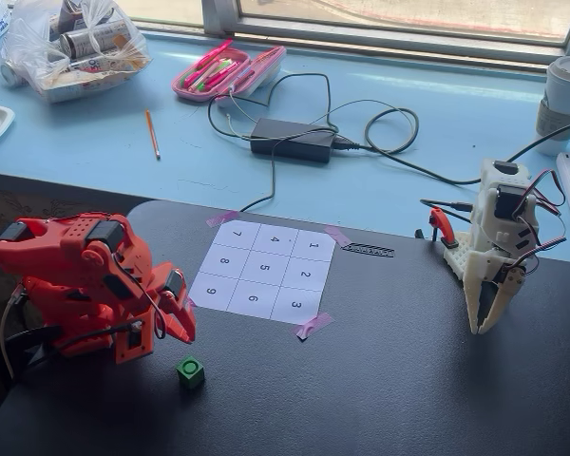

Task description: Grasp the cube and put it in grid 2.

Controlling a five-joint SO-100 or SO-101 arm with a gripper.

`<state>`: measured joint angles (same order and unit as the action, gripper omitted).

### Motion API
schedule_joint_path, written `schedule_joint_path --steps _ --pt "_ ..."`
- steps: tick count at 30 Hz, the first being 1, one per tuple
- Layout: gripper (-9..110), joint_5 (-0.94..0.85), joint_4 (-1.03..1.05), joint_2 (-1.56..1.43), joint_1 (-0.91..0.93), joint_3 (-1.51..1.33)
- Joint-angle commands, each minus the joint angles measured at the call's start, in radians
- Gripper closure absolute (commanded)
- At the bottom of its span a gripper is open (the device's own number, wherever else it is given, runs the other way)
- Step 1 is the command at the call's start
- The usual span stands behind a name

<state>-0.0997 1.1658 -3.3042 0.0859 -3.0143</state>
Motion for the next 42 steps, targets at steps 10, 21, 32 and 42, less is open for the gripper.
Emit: schedule_joint_path --steps 10,21,32,42 --pt "82 -0.04 -0.002 0.1 0.011 0.06" --pt "62 0.092 0.091 0.543 0.044 0.514" --pt "60 0.202 0.167 0.897 0.181 0.879" --pt "60 0.232 0.091 1.132 0.249 0.874"
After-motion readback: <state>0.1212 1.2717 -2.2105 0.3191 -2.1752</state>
